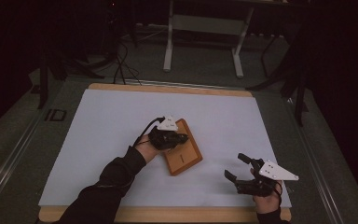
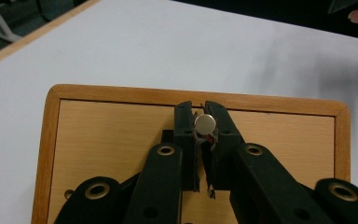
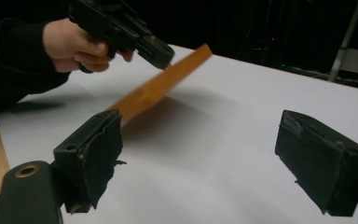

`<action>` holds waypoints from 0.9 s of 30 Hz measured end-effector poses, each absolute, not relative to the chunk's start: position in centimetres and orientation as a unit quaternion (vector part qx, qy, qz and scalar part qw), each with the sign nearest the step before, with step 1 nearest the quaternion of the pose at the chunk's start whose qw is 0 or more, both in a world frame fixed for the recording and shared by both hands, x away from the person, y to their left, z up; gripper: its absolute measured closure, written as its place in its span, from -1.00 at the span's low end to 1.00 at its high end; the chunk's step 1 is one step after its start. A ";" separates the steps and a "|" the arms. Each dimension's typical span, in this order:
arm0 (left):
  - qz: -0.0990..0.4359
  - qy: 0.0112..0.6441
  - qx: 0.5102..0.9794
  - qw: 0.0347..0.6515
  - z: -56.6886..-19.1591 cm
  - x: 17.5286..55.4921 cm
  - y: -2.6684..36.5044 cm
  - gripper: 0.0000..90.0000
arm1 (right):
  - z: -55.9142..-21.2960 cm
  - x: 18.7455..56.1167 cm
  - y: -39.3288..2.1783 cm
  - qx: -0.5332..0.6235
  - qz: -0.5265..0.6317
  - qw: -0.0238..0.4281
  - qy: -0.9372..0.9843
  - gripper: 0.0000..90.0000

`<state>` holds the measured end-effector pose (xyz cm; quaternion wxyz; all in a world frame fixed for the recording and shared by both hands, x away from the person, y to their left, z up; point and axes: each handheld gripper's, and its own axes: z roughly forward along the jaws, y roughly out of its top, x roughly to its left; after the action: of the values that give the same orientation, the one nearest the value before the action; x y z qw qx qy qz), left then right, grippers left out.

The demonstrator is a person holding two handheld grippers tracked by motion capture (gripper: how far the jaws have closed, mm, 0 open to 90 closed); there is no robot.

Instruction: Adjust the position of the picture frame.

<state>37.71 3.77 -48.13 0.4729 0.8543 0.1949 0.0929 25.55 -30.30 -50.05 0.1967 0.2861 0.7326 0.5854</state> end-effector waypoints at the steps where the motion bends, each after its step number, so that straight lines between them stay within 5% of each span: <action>1: 0.092 0.194 0.855 0.472 -48.3 37.8 3.5 0.89 | -50.0 25.5 -30.3 0.286 0.586 0.196 0.732 -0.68; 27: 0.085 0.194 0.874 0.437 -50.8 39.2 -1.1 0.88 | -50.0 25.5 -30.4 0.286 0.586 0.196 0.732 -0.68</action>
<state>39.20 -1.06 -50.83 0.4370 0.8742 0.1939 0.0849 25.48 -30.37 -50.03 0.1956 0.2860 0.7324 0.5860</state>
